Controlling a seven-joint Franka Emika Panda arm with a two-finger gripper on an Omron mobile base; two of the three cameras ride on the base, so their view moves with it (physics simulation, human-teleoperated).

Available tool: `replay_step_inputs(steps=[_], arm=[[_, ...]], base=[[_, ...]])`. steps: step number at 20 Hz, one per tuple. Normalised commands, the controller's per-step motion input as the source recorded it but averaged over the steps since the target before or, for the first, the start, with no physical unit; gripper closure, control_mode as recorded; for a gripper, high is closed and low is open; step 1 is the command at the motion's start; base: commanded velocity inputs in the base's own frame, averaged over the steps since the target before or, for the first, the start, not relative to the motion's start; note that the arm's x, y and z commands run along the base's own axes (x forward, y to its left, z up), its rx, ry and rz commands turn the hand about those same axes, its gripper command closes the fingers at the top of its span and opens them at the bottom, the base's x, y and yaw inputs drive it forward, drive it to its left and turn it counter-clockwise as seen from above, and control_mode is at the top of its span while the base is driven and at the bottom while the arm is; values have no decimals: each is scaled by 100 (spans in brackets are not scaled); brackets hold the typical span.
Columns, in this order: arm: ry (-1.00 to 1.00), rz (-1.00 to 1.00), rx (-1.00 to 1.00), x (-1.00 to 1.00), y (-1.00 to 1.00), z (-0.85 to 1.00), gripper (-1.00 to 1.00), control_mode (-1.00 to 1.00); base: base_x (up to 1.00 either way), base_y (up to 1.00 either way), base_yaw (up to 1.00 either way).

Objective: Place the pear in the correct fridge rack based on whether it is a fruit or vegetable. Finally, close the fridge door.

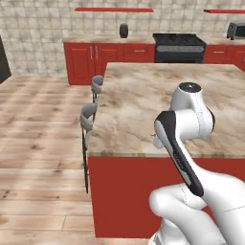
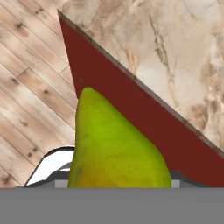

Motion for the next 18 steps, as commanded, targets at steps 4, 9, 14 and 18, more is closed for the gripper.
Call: replay_step_inputs(steps=[4, 9, 14, 18], arm=[[0, 0, 0, 0, 0, 0, 100, 100], [0, 0, 0, 0, 0, 0, 100, 100], [0, 0, 0, 0, 0, 0, 100, 100], [0, 0, 0, 0, 0, 0, 100, 100]], base=[[-1, 86, 68], [14, -13, 65], [34, -58, 55], [68, -21, 63]])
